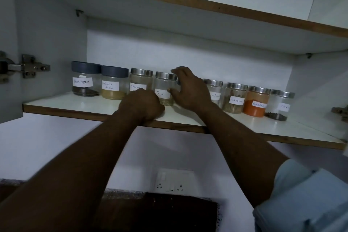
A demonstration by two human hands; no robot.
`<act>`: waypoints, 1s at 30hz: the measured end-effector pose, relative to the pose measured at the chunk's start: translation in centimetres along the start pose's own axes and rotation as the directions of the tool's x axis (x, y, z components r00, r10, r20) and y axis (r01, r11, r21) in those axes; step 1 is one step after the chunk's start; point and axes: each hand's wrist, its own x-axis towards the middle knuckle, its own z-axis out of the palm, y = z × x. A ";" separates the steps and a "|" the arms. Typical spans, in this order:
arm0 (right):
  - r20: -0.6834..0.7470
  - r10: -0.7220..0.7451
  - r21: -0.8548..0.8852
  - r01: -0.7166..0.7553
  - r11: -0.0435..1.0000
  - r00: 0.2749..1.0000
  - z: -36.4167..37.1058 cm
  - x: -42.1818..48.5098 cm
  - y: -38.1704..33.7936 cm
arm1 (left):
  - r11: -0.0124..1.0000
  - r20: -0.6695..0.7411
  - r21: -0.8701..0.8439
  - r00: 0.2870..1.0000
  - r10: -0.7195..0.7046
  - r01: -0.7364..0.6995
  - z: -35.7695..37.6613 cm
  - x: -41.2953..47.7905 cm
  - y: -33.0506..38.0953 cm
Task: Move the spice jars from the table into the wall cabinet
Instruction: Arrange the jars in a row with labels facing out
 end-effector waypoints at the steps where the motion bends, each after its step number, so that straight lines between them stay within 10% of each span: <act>1: 0.021 0.005 -0.007 -0.005 1.000 1.000 0.4 0.4 -0.5 | 1.000 0.002 0.016 1.000 0.005 -0.005 0.0 -0.1 0.0; 16: 0.142 0.102 -0.086 -0.090 0.992 0.985 3.8 3.2 -1.3 | 0.998 -0.022 0.047 0.999 0.042 -0.041 1.0 0.9 -0.1; 30: -0.050 0.021 0.020 -0.020 1.000 0.999 2.3 3.9 -4.8 | 0.996 -0.030 0.023 0.996 -0.081 0.082 -1.9 -0.3 -5.2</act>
